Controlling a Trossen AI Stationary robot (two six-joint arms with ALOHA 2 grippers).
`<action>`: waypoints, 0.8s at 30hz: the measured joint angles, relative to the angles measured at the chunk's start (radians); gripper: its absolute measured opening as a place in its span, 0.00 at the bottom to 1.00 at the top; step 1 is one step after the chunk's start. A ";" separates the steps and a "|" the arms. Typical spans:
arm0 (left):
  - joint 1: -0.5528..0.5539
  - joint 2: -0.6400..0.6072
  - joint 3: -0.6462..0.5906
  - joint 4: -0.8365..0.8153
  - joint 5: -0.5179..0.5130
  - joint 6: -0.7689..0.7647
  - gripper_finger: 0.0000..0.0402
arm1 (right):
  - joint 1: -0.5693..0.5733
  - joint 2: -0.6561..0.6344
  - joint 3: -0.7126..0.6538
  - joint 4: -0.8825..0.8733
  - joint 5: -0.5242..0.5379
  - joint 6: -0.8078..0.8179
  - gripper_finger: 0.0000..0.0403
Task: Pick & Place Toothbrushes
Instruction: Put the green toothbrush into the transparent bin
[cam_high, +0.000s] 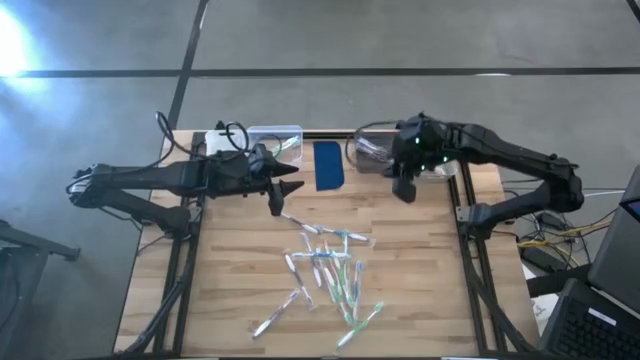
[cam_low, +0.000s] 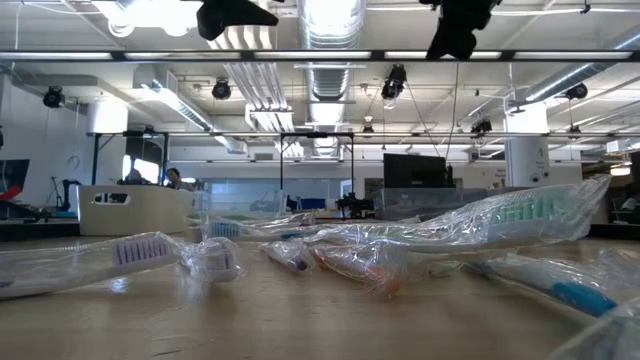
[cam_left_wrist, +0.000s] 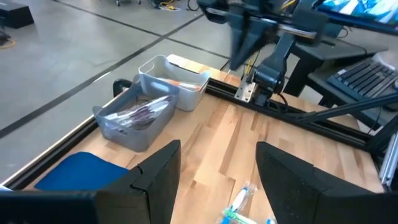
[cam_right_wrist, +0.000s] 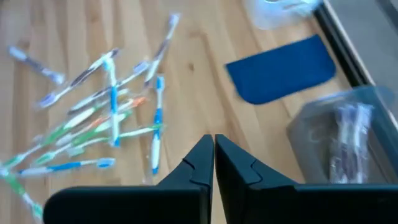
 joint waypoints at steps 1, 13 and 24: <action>0.000 0.001 0.000 -0.001 0.000 0.001 0.53 | 0.028 0.000 0.000 0.001 0.014 -0.001 0.03; 0.000 0.004 0.000 0.000 0.000 0.002 0.53 | 0.308 -0.002 0.000 0.012 0.123 0.254 0.02; 0.000 0.004 0.000 0.000 0.000 0.002 0.53 | 0.486 0.029 0.000 0.036 0.248 0.889 0.02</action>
